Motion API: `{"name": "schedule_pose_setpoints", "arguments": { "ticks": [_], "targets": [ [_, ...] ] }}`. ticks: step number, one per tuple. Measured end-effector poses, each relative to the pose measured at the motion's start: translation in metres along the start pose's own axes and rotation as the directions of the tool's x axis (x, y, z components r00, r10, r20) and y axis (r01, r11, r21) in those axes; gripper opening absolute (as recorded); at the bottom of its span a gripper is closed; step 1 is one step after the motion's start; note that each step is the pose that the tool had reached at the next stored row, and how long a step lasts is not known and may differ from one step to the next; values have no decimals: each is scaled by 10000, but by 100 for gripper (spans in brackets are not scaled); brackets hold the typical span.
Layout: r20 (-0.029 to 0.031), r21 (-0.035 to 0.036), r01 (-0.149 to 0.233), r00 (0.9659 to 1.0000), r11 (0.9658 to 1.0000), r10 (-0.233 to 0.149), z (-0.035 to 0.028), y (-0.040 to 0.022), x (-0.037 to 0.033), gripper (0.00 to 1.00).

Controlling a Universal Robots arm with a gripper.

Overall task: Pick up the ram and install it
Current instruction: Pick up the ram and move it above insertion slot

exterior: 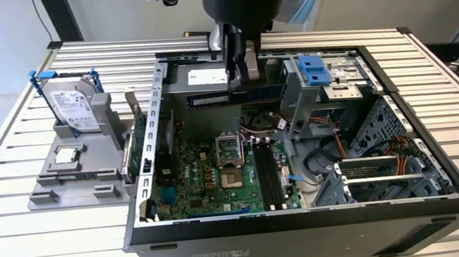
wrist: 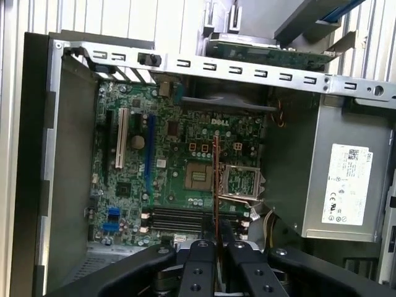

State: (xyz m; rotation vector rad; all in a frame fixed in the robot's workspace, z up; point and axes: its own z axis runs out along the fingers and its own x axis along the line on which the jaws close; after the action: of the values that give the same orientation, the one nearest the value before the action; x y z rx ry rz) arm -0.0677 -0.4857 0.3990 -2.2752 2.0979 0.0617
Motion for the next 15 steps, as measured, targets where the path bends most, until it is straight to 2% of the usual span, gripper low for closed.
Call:
{"name": "schedule_pose_setpoints", "arguments": {
  "ticks": [5, 15],
  "targets": [
    [0, -1, 14, 10000, 10000, -14, 0, -71, 6, 0],
    [1, -3, 40, 10000, 10000, -40, 1, -252, 21, 0]
  ]
}}
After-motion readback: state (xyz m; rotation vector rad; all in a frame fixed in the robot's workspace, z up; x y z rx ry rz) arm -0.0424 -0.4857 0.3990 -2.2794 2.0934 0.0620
